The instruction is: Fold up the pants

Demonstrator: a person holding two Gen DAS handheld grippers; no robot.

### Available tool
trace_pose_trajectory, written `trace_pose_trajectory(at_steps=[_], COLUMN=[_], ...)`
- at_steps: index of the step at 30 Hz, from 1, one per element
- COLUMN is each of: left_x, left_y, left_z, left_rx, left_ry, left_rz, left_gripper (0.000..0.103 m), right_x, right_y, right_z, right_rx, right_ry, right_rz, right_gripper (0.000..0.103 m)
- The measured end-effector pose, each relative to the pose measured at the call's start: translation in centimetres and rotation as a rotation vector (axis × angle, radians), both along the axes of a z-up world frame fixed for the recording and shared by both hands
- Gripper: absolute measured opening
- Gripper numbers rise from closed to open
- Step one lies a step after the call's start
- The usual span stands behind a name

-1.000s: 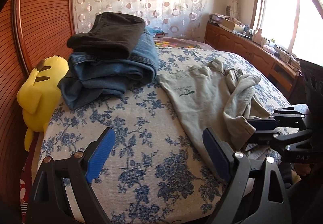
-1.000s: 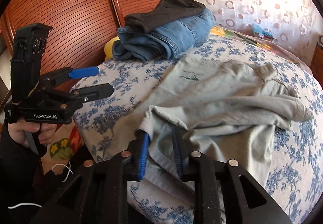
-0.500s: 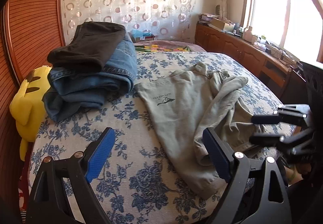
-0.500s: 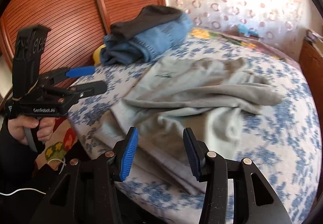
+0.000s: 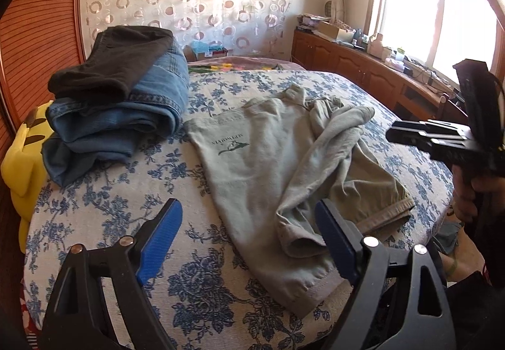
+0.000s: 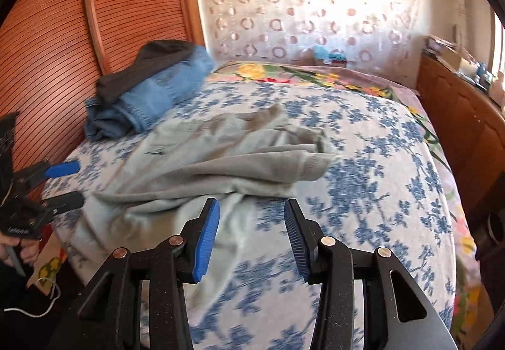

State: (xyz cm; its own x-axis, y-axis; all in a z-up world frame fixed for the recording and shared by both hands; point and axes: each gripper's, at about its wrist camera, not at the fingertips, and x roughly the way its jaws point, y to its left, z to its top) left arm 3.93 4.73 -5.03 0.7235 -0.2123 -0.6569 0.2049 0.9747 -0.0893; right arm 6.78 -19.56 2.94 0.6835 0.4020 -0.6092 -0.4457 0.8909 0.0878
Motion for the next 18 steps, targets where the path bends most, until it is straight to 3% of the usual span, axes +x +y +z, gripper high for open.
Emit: trace_pose_trajectory(at_steps=[6,18], left_x=[0.2,-0.1], left_y=[-0.2,-0.7], left_z=[-0.9,-1.0], left_rx=[-0.018,-0.025], left_ry=[0.028,0.038], left_rz=[-0.014,-0.040], left_gripper=[0.074,0.050], right_x=[2.5,6.8], right_y=[0.6,2.2], right_z=[-0.8,-1.8], right_rx=[-0.011,-0.070], right_ry=[0.031,0.133], right_rz=[-0.002,0.003], right_gripper=[0.037,0.037])
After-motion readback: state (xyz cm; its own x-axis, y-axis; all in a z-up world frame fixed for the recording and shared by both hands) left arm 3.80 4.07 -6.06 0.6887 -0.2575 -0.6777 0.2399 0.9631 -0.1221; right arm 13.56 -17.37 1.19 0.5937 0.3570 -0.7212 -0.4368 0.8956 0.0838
